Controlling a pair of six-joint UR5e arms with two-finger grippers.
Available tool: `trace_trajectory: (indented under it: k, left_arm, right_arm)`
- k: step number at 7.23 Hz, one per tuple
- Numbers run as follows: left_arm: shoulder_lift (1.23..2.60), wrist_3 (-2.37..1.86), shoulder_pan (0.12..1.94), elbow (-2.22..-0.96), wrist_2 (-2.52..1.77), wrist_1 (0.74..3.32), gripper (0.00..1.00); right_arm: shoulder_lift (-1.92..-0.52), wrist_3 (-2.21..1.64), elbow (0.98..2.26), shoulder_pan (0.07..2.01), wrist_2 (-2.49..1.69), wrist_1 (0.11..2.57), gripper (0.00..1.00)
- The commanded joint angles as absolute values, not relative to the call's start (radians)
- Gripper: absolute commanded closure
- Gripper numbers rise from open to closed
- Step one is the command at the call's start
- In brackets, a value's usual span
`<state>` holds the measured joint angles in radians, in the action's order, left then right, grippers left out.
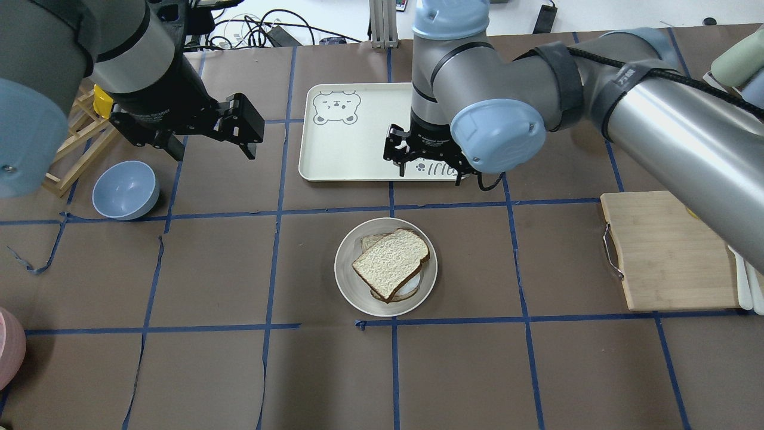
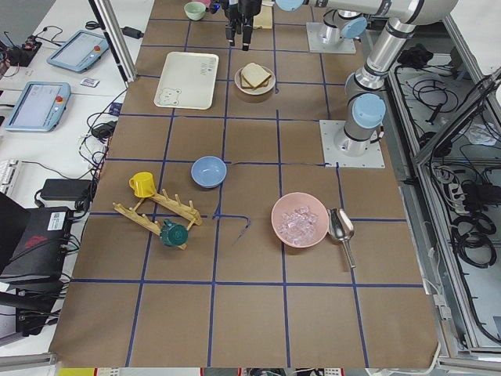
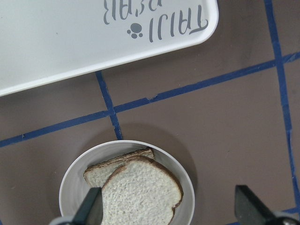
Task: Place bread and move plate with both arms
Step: 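Raise the right gripper and withdraw it away from the plate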
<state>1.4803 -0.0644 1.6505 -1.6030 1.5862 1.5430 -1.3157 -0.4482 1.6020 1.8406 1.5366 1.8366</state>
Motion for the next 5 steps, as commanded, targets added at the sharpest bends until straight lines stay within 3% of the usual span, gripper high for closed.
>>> trace_trajectory:
  k: [1,5]
  left_arm:
    - [1.480,-0.064,1.651,-1.603,1.586,1.543,0.00]
    - [1.479,-0.064,1.651,-1.603,1.588,1.545,0.00]
  right_arm:
    - [-1.380,-0.254,1.603,1.771,1.542,1.739,0.00]
    - [-1.522,-0.051,1.601,1.623,1.545,1.641,0.00]
